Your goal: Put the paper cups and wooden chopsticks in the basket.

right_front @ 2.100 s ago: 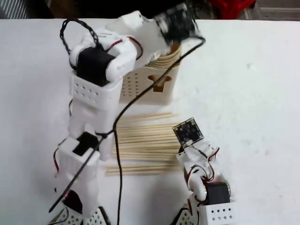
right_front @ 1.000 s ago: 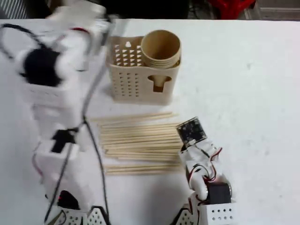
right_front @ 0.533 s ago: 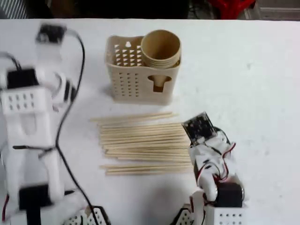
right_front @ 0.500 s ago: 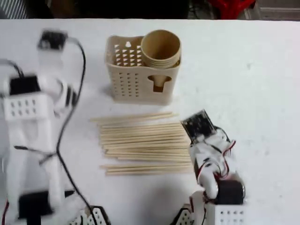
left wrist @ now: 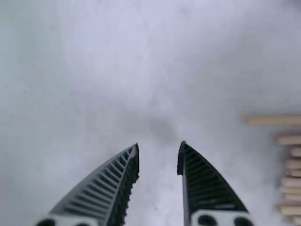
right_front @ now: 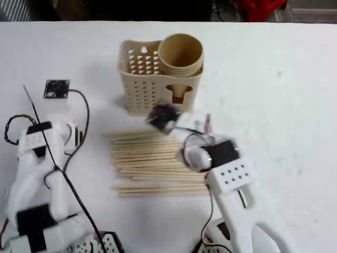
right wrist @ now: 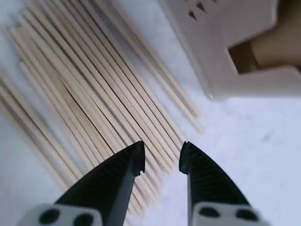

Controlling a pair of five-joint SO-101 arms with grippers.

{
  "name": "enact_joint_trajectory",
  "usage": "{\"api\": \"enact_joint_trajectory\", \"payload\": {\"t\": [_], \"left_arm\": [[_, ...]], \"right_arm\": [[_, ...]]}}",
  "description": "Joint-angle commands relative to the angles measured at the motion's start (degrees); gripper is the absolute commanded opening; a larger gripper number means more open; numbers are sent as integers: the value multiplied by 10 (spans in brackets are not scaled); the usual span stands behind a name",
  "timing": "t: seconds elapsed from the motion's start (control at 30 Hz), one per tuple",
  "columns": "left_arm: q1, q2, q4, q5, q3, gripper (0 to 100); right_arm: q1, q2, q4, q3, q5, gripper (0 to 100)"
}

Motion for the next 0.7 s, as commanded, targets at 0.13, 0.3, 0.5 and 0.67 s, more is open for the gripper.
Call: {"api": "enact_joint_trajectory", "payload": {"t": [0.13,0.3,0.5,0.67], "left_arm": [[-35,86,-25,-29,-31,154],[-35,86,-22,-28,-29,154],[-35,89,-21,-28,-28,151],[-35,89,-21,-28,-27,151]], "right_arm": [[-93,150,-67,-101,61,187],[-102,289,-153,-133,87,210],[-107,373,-179,-131,120,183],[-107,426,-180,-133,120,183]]}}
